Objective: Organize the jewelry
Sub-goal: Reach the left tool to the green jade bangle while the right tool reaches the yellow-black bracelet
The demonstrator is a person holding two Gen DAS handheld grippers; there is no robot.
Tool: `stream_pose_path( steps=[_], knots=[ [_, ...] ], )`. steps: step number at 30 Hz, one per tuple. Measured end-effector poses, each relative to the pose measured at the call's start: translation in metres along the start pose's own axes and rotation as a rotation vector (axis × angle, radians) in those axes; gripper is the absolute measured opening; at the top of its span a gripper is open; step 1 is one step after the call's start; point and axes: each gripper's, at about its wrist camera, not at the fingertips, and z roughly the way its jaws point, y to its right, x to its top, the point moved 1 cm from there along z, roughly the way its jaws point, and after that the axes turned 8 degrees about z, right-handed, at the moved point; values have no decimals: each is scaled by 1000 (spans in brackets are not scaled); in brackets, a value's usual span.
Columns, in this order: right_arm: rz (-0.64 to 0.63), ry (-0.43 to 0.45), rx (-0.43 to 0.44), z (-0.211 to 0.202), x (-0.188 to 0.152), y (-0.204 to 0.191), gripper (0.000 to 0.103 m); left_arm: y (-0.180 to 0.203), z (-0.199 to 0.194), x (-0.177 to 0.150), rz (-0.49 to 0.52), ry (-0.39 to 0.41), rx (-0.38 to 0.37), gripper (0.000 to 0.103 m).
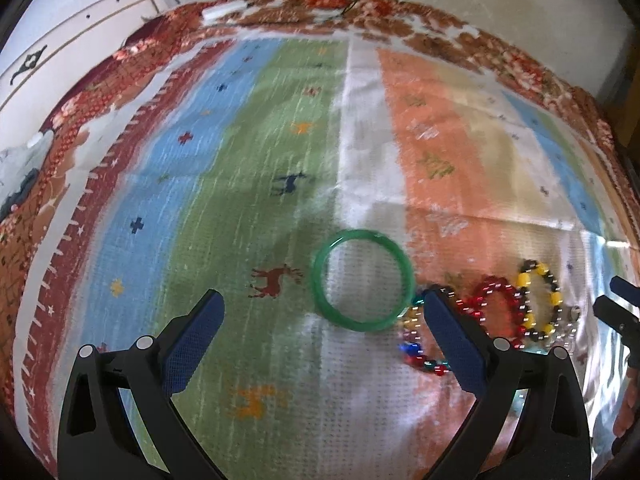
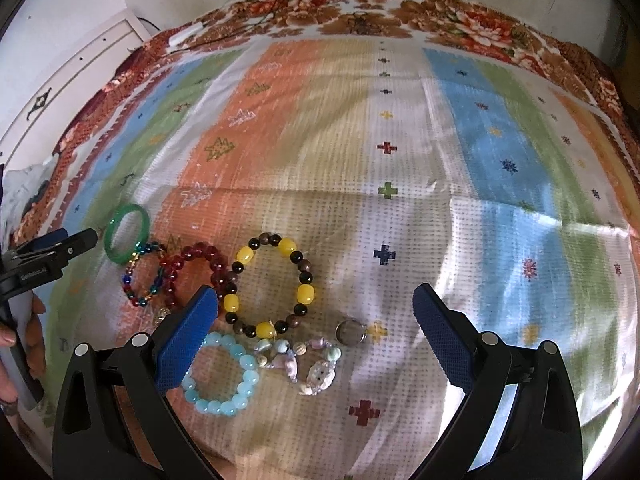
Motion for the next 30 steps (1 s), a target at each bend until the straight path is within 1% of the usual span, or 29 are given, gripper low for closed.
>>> stream_pose_path(
  steps=[4, 5, 6, 8, 12, 13, 14, 15, 17, 19, 20, 21, 22, 23, 24, 27, 28, 29, 30],
  knots=[
    [-9, -21, -4, 11, 4, -1, 99, -5, 11, 0, -5, -36, 13, 97],
    [-10, -25, -5, 14, 4, -1, 99, -6, 13, 0, -8, -44, 17, 96],
    [-9, -34, -7, 17, 4, -1, 99, -7, 16, 0, -10, -54, 20, 94],
    [-10, -45, -9, 22, 5, -2, 99, -8, 22, 1, -9, -76, 25, 87],
    [-23, -59, -23, 29, 7, -3, 98, -6, 33, -1, 16, -114, 34, 81],
    [-27, -64, -29, 32, 7, -3, 96, -6, 34, 0, 18, -117, 35, 79],
    [-29, -69, -33, 35, 8, -3, 87, -6, 36, 1, 20, -119, 35, 78],
    [-26, -76, -36, 37, 8, -2, 82, -6, 37, 1, 21, -122, 38, 77],
    [-21, -90, -35, 43, 9, -1, 78, -6, 41, 2, 25, -130, 46, 74],
    [-27, -101, -35, 48, 8, -2, 75, -5, 43, 3, 35, -126, 56, 73],
    [-30, -104, -35, 49, 8, -2, 71, -4, 43, 3, 40, -124, 58, 71],
    [-33, -107, -37, 51, 8, -3, 64, -4, 44, 3, 42, -123, 59, 69],
    [-32, -102, -48, 52, 8, -2, 60, -4, 44, 4, 46, -119, 61, 63],
    [-33, -99, -61, 53, 9, -2, 53, -3, 44, 4, 53, -116, 71, 58],
    [-37, -99, -74, 55, 10, 0, 49, -3, 43, 4, 57, -115, 75, 55],
    [-40, -103, -79, 59, 11, 2, 43, 0, 43, 3, 79, -112, 77, 43],
    [-48, -100, -85, 59, 10, 2, 41, 2, 43, 3, 91, -112, 74, 36],
    [-55, -99, -87, 59, 10, 1, 35, 5, 42, 3, 102, -112, 70, 27],
    [-61, -99, -89, 59, 10, 1, 27, 6, 42, 3, 107, -113, 68, 21]
  ],
)
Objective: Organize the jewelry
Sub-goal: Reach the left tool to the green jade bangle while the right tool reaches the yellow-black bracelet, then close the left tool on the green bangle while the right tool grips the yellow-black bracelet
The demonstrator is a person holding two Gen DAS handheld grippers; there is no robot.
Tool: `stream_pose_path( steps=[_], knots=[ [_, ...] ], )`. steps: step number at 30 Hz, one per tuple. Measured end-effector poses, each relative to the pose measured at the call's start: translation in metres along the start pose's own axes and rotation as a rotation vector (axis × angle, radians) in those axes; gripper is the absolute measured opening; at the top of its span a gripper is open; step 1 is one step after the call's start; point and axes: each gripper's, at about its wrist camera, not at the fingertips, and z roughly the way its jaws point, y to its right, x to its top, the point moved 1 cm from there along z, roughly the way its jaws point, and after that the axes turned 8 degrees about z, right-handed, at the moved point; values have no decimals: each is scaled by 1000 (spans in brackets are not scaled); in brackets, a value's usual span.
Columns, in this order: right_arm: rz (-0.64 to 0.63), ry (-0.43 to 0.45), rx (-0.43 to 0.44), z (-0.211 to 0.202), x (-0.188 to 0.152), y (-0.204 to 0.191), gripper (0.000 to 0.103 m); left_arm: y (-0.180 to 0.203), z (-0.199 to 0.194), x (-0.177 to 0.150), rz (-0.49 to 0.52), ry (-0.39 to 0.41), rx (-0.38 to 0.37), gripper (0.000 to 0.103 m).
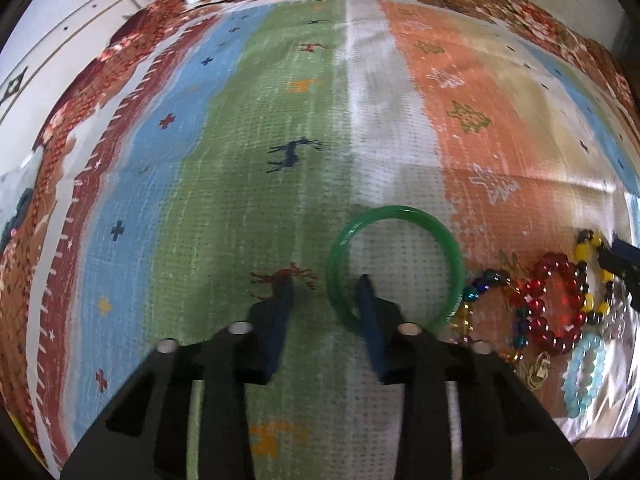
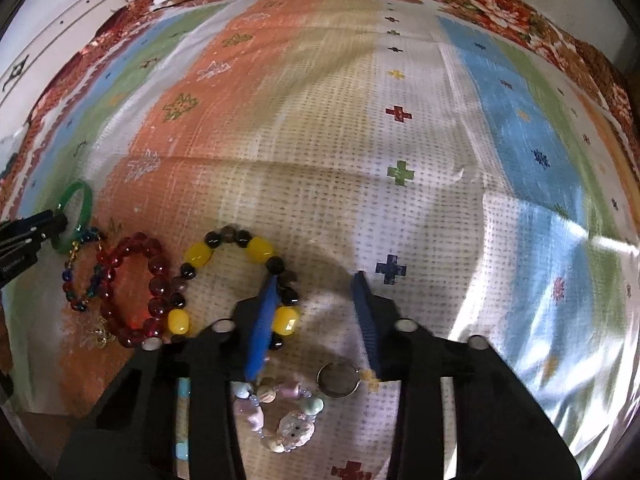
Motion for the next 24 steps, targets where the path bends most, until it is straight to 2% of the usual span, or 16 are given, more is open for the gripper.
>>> stream_pose_path(
  steps=[1, 2, 8, 13, 17, 21, 24],
  knots=[
    [0, -1, 2, 0, 0, 0, 21, 1, 0, 0, 2, -2, -3, 12],
    [0, -4, 6, 1, 0, -1, 11, 1, 0, 0, 1, -1, 3, 9],
    [-22, 13, 22, -5, -3, -4, 10, -6, -4, -1, -45, 10, -22, 7],
    [-49, 61, 19, -22, -2, -13, 10, -6, -12, -2, -57, 31, -29, 7],
    [-39, 84, 52, -38, -2, -16, 10, -9, -25, -2, -94, 67, -37, 7],
    [-40, 104, 66, -47, -4, -18, 10, -5, -37, -3, -93, 94, -51, 7],
    [-38, 129, 112, -55, -7, -18, 10, -1, -47, -4, -85, 132, -33, 8]
  ],
)
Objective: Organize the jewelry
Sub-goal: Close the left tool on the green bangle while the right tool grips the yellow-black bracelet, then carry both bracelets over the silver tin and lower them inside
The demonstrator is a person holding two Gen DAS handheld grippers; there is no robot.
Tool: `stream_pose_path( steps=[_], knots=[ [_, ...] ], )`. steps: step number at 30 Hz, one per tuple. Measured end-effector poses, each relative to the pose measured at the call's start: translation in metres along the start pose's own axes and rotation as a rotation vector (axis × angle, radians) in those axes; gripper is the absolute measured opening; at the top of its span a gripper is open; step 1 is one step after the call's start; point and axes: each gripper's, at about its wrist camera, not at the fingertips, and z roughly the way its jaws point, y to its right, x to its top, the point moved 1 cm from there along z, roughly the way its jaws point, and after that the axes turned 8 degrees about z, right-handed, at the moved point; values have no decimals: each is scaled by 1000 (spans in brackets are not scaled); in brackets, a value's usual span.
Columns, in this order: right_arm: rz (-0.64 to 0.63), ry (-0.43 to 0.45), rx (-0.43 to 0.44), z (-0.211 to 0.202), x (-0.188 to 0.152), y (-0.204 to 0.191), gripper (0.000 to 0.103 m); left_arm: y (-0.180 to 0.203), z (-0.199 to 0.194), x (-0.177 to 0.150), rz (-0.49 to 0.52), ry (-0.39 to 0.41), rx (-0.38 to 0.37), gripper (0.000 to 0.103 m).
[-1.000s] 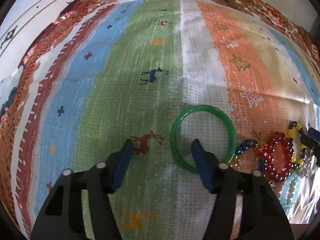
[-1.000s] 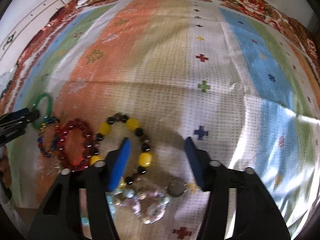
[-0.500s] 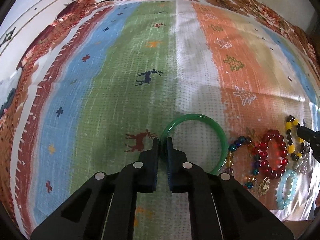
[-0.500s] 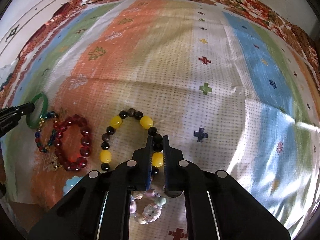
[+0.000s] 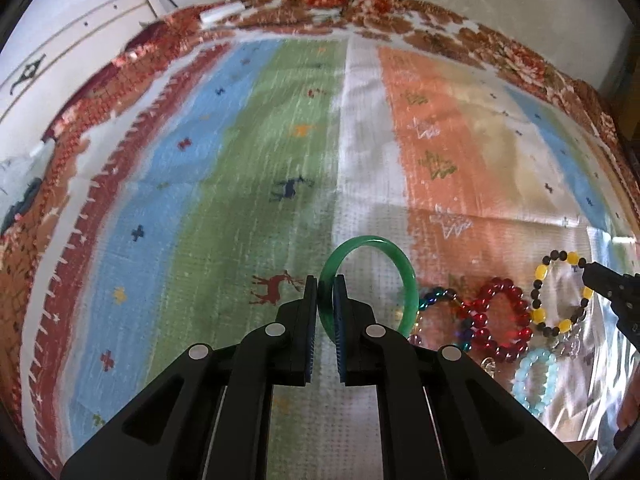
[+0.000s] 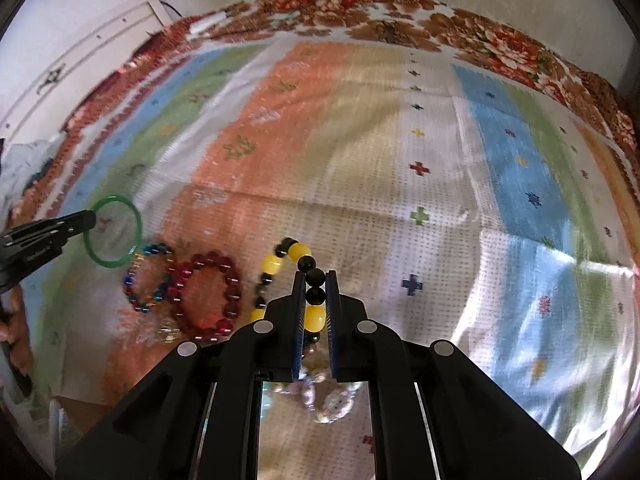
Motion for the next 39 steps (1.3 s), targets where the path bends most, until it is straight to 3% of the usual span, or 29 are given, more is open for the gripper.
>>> stream_pose_path(
  steps=[11, 26, 39],
  knots=[
    [-22, 47, 42, -23, -4, -10, 10, 3, -26, -5, -7, 46, -53, 8],
    [-33, 109, 84, -62, -19, -22, 10, 20, -65, -17, 29, 120, -56, 9],
    [-49, 170, 102, -91, -38, -41, 10, 35, -97, -31, 45, 191, -150, 9]
  ],
)
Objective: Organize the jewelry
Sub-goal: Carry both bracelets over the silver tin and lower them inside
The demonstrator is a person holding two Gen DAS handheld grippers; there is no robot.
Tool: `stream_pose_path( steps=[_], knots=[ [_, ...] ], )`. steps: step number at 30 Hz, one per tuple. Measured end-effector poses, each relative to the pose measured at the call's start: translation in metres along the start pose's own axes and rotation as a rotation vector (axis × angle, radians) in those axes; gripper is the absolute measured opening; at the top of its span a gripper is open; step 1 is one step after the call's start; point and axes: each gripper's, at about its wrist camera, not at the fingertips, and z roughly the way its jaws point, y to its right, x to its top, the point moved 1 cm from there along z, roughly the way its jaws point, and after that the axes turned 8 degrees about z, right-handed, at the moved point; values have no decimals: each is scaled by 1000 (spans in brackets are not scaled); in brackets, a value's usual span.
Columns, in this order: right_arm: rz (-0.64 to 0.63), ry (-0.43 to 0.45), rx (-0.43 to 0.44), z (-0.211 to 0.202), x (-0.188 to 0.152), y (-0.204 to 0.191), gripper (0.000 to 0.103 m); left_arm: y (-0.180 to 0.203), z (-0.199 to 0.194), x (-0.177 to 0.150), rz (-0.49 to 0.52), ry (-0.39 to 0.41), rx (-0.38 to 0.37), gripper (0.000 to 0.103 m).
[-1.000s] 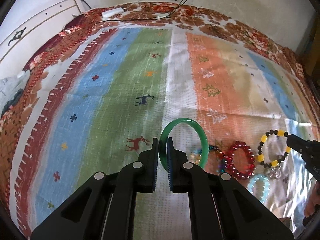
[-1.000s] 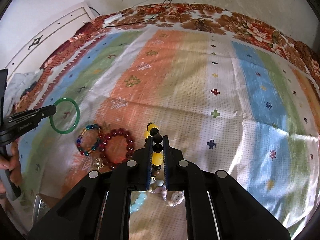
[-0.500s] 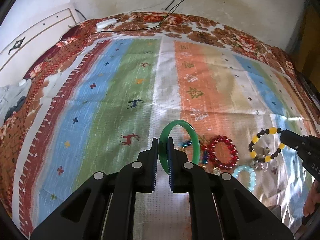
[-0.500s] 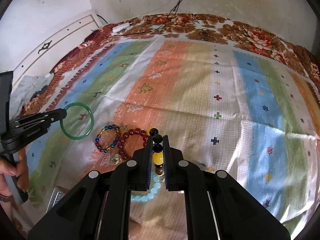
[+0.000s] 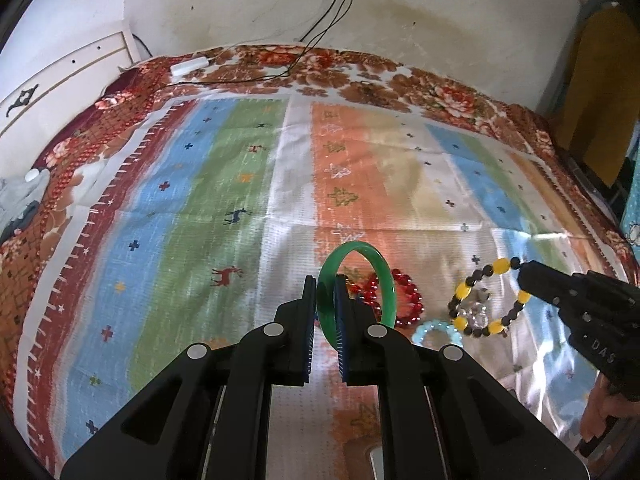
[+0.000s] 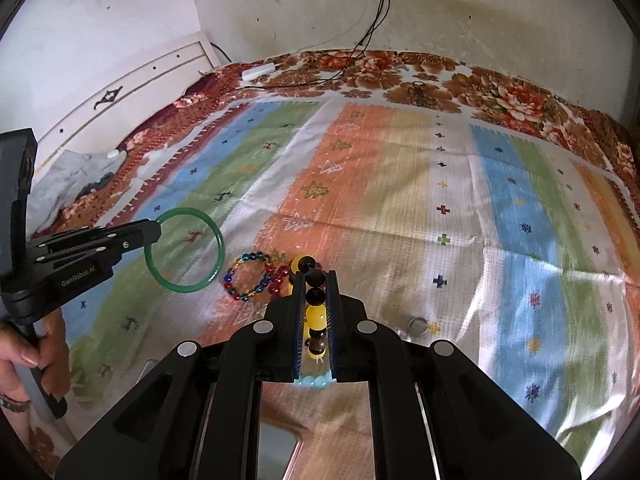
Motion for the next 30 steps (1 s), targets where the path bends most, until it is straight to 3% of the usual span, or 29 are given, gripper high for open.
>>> stream_pose_path(
  steps=[20, 30],
  knots=[
    [-19, 85, 48, -48, -10, -21, 10, 26, -52, -30, 16, 64, -97, 9],
    [-21, 88, 81, -64, -25, -29, 10, 34, -67, -46, 42, 73, -104, 9]
  ],
)
